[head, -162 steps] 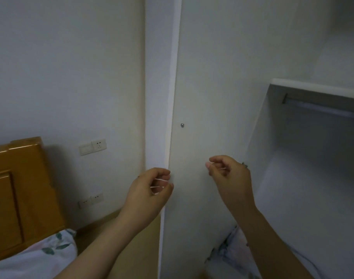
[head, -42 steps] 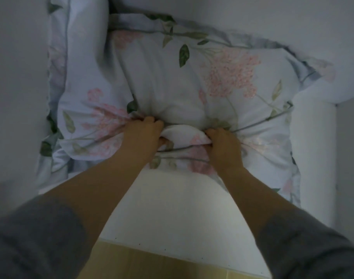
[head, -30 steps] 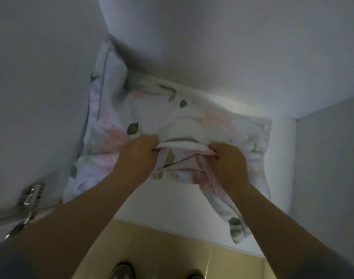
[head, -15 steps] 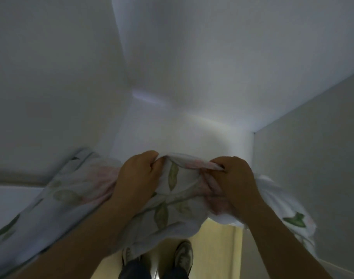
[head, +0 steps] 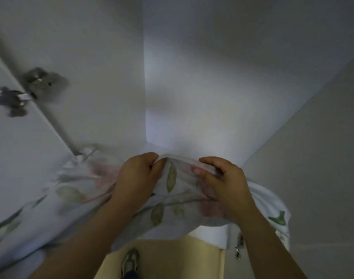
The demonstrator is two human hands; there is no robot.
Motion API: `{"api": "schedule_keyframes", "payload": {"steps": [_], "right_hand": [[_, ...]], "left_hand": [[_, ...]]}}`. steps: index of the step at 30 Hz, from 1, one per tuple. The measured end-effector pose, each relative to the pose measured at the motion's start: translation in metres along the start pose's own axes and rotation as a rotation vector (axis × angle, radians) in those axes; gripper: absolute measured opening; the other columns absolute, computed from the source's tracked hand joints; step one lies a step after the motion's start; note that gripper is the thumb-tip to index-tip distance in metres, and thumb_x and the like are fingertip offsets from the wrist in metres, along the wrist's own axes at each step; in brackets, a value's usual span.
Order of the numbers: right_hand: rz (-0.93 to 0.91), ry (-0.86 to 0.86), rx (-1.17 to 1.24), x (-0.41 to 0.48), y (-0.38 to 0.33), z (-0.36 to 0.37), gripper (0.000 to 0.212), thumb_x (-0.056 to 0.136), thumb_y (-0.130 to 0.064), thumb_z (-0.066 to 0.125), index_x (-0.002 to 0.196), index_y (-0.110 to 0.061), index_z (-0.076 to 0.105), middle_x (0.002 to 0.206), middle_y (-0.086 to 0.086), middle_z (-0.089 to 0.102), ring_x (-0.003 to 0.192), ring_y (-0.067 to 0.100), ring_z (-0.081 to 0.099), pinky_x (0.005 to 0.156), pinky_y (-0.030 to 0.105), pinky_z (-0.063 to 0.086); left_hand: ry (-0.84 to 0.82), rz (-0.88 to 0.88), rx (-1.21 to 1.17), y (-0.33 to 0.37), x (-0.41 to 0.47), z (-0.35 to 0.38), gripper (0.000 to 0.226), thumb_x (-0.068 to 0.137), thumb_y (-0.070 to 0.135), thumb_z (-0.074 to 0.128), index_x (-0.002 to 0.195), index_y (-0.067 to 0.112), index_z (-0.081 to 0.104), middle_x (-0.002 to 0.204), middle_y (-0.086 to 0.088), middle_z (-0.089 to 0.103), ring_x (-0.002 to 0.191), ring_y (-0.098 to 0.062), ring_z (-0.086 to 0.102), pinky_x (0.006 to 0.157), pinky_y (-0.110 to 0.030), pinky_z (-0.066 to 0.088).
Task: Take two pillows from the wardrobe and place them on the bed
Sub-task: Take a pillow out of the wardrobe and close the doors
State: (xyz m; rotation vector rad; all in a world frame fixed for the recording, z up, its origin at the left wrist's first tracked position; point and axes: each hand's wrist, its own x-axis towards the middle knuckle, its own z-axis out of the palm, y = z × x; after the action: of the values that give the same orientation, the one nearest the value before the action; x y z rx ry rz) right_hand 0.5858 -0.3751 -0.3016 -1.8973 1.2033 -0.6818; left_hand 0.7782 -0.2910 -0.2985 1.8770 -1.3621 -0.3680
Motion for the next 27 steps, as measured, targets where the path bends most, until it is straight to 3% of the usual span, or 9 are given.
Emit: {"api": "schedule_keyframes", "payload": {"steps": [4, 9, 13, 19, 27], "right_hand": [[-0.194, -0.007, -0.014, -0.064, -0.046, -0.022, 0.019, 0.088, -0.036, 0.058, 0.099, -0.024, 0.069, 0.093, -0.009, 0.067, 0.085, -0.003, 0.059, 0.077, 0.012, 0.046], [-0.369, 0.063, -0.096, -0.114, -0.091, -0.029, 0.032, 0.093, -0.042, 0.046, 0.074, -0.019, 0.058, 0.070, -0.006, 0.058, 0.068, 0.012, 0.054, 0.069, 0.034, 0.045], [-0.438, 0.069, -0.132, -0.139, -0.119, -0.016, 0.042, 0.094, -0.045, 0.041, 0.060, -0.021, 0.038, 0.054, -0.007, 0.044, 0.053, 0.014, 0.043, 0.056, 0.034, 0.036], [-0.494, 0.020, -0.036, -0.168, -0.170, 0.003, 0.050, 0.095, -0.042, 0.044, 0.050, -0.023, 0.032, 0.042, -0.007, 0.034, 0.042, 0.008, 0.035, 0.046, 0.019, 0.028], [-0.605, -0.088, 0.046, -0.196, -0.247, 0.053, 0.052, 0.093, -0.036, 0.052, 0.049, -0.020, 0.030, 0.039, -0.005, 0.028, 0.043, 0.008, 0.029, 0.048, 0.033, 0.029]], "left_hand": [[0.130, -0.009, -0.023, 0.058, -0.062, -0.041, 0.049, 0.091, 0.026, 0.052, 0.048, 0.020, 0.029, 0.044, 0.005, 0.032, 0.045, -0.011, 0.034, 0.051, -0.033, 0.026], [0.251, -0.029, -0.031, 0.100, -0.128, -0.086, 0.046, 0.090, 0.029, 0.051, 0.049, 0.016, 0.032, 0.043, 0.006, 0.033, 0.044, -0.007, 0.037, 0.046, -0.023, 0.027], [0.305, -0.074, -0.023, 0.109, -0.166, -0.115, 0.043, 0.081, 0.039, 0.045, 0.051, 0.010, 0.037, 0.044, 0.006, 0.033, 0.046, -0.007, 0.038, 0.047, -0.024, 0.029], [0.392, -0.095, -0.051, 0.100, -0.217, -0.162, 0.044, 0.081, 0.038, 0.047, 0.045, 0.021, 0.029, 0.041, 0.009, 0.039, 0.042, -0.004, 0.035, 0.042, -0.018, 0.027], [0.530, -0.185, -0.025, 0.077, -0.273, -0.233, 0.040, 0.079, 0.037, 0.049, 0.046, 0.022, 0.032, 0.042, 0.006, 0.034, 0.042, -0.005, 0.033, 0.043, -0.019, 0.026]]}}
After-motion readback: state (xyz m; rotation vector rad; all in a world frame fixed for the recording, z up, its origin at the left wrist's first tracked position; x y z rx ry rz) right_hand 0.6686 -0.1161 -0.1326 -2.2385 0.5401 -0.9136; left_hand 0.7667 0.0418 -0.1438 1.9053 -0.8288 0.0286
